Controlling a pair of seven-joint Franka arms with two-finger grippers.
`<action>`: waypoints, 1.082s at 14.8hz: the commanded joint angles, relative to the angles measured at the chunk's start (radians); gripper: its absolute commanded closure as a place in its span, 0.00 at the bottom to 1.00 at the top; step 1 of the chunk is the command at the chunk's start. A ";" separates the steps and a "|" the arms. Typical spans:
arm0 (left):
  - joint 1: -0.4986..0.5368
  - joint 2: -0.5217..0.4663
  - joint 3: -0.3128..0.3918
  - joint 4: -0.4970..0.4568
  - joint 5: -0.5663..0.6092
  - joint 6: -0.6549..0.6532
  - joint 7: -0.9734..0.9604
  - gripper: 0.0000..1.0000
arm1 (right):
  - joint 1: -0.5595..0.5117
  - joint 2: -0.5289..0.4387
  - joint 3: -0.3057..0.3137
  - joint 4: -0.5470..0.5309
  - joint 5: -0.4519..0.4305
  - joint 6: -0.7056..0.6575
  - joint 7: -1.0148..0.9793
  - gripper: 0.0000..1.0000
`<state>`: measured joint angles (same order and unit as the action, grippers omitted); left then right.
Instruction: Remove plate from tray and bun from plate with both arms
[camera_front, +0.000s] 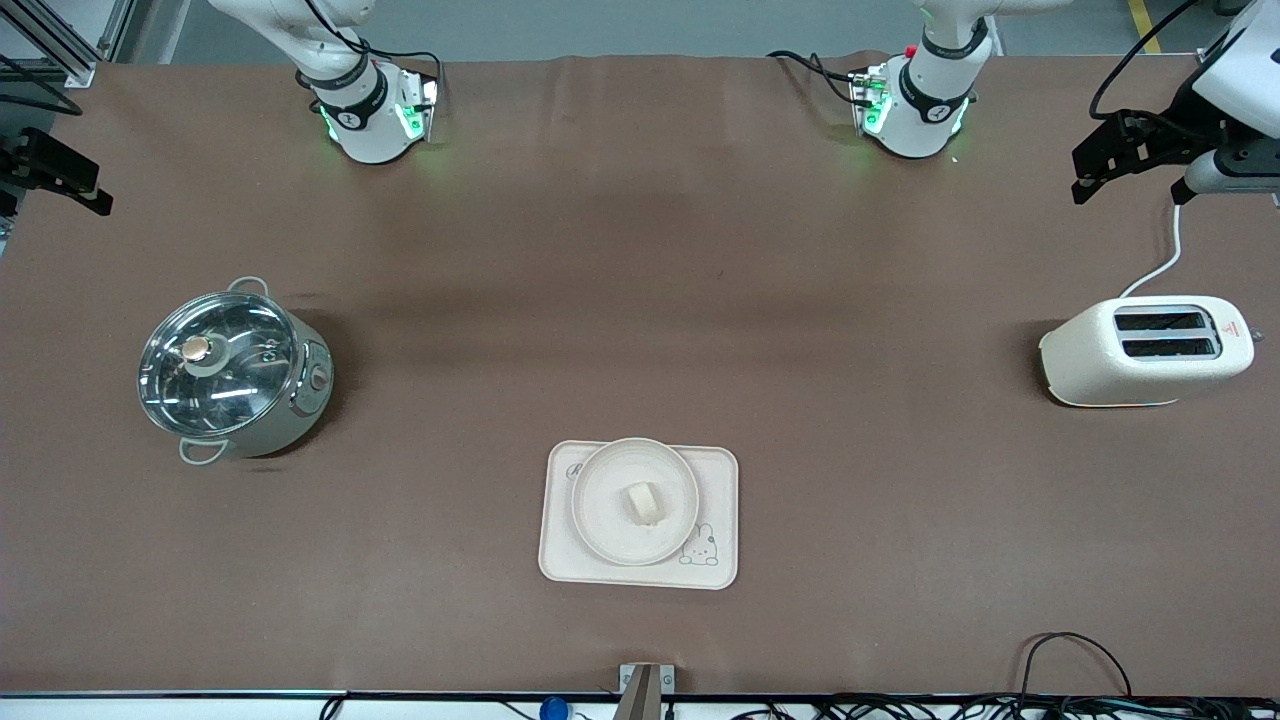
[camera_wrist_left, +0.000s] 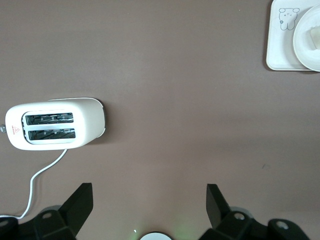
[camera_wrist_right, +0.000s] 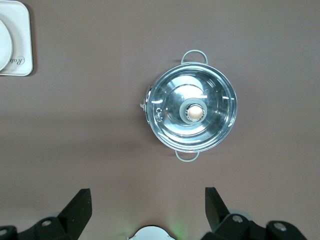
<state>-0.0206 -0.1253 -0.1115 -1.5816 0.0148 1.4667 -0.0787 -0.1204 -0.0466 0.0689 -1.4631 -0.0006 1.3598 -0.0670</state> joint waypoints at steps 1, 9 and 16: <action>0.004 0.012 0.000 0.026 0.001 -0.019 0.014 0.00 | 0.042 0.005 0.000 -0.023 0.016 0.021 0.012 0.00; 0.004 0.012 0.000 0.028 0.001 -0.019 0.014 0.00 | 0.125 0.172 0.000 -0.031 0.137 0.188 0.197 0.00; 0.001 0.012 -0.002 0.028 -0.001 -0.019 0.016 0.00 | 0.321 0.375 0.000 -0.029 0.188 0.478 0.525 0.00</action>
<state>-0.0219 -0.1204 -0.1117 -1.5754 0.0148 1.4664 -0.0787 0.1535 0.2755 0.0755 -1.5022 0.1721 1.7820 0.3675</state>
